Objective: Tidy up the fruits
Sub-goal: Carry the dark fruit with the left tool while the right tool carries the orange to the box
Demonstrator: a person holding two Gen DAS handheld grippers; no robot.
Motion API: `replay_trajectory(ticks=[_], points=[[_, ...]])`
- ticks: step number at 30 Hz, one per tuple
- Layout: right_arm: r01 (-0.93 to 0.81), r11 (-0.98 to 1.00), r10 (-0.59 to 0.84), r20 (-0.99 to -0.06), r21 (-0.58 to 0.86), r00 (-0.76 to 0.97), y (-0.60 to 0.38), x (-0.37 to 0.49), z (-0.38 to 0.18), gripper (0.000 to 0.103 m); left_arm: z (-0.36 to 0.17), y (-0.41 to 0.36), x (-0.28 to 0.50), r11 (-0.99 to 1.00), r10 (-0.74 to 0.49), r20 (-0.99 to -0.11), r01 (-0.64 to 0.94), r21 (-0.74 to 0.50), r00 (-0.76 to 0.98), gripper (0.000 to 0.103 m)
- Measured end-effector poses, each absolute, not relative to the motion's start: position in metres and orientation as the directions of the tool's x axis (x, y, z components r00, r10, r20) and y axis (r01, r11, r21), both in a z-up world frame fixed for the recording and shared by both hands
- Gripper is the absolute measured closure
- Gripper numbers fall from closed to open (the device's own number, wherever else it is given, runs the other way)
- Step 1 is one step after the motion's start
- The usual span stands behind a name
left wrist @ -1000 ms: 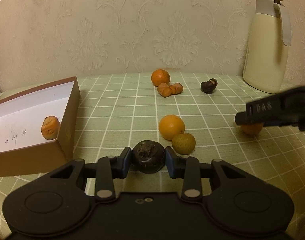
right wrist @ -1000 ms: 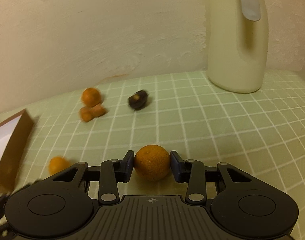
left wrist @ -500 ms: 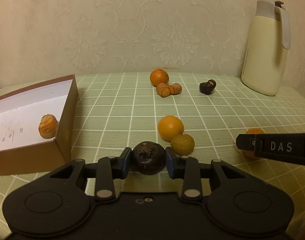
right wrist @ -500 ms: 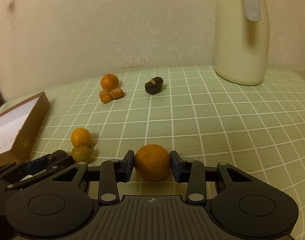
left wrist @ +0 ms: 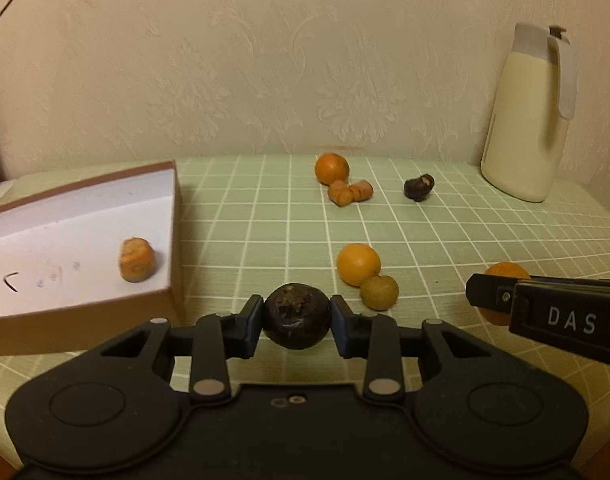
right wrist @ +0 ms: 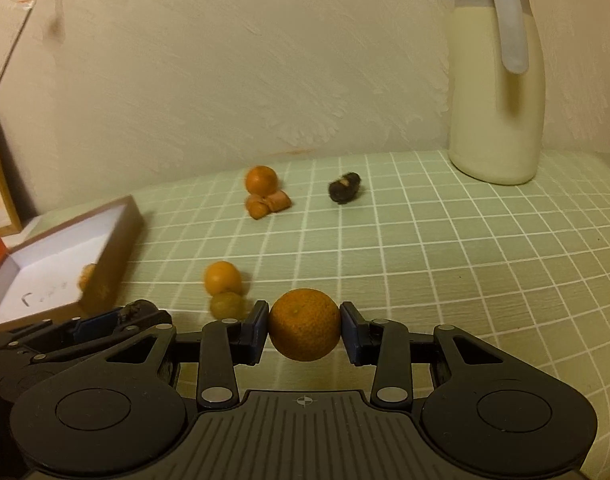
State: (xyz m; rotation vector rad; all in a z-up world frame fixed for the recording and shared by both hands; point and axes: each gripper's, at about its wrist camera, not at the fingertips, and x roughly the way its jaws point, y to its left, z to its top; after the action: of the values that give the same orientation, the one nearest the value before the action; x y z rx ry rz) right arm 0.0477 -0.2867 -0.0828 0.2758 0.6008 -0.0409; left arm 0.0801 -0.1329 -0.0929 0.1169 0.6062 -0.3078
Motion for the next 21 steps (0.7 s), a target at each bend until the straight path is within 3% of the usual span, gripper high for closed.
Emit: replay_trajectory(ticks=[21], points=[[-0.036,0.964,0.159,-0.461,0.264,0.873,-0.214,0.009,-0.037,0.064,-0.046,-0.045,0.038,0.971,-0.173,-0.514,0.231,0.052,0.840,0.077]])
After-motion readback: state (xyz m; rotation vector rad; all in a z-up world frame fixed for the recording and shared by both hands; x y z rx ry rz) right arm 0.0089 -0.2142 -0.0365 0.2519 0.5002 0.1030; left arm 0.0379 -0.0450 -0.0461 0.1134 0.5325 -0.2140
